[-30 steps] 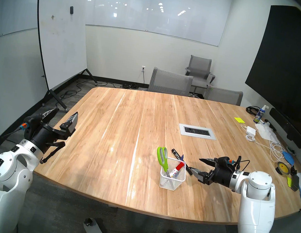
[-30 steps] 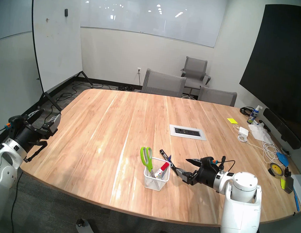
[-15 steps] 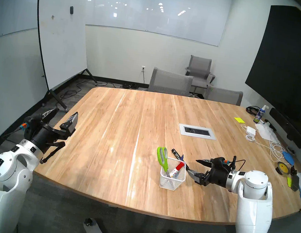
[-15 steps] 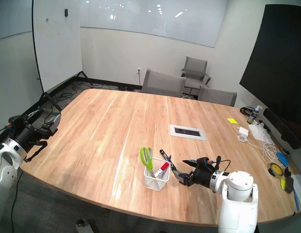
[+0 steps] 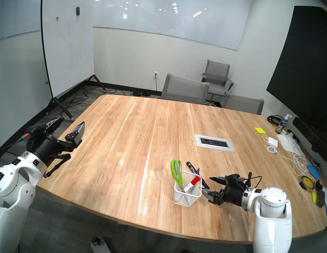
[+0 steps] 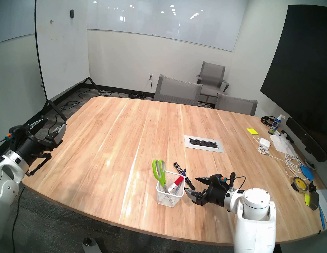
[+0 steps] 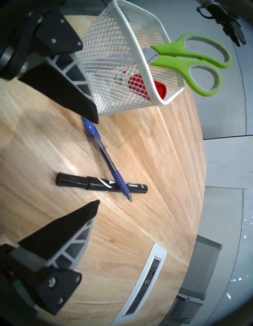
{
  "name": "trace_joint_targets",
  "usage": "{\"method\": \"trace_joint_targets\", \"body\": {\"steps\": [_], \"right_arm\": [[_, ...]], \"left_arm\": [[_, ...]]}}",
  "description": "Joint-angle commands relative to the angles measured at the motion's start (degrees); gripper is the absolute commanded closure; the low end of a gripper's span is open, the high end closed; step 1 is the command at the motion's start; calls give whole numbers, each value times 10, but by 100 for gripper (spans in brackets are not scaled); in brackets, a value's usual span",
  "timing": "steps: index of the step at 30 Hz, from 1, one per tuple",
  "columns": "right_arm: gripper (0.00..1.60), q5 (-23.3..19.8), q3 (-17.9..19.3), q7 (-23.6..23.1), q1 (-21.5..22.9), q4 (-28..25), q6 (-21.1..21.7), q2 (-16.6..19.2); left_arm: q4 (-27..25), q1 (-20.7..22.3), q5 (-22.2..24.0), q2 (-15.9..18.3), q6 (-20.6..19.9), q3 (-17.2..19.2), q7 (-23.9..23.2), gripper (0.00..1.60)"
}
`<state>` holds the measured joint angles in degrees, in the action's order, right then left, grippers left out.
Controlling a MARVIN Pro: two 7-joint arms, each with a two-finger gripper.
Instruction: Place the pen, the marker, and the scissors into the pen holder
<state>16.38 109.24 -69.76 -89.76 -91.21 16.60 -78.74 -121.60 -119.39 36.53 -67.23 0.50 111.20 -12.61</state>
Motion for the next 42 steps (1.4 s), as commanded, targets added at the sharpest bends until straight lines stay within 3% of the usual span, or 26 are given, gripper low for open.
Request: {"method": "trace_joint_targets", "body": {"steps": [1, 42], "right_arm": [[0, -4, 0, 1, 13, 5, -7, 1], [0, -2, -18, 28, 51, 72, -32, 9]], "left_arm": [[-10, 1, 0, 1, -1, 3, 1, 0], [-9, 3, -3, -3, -4, 5, -3, 0]]}}
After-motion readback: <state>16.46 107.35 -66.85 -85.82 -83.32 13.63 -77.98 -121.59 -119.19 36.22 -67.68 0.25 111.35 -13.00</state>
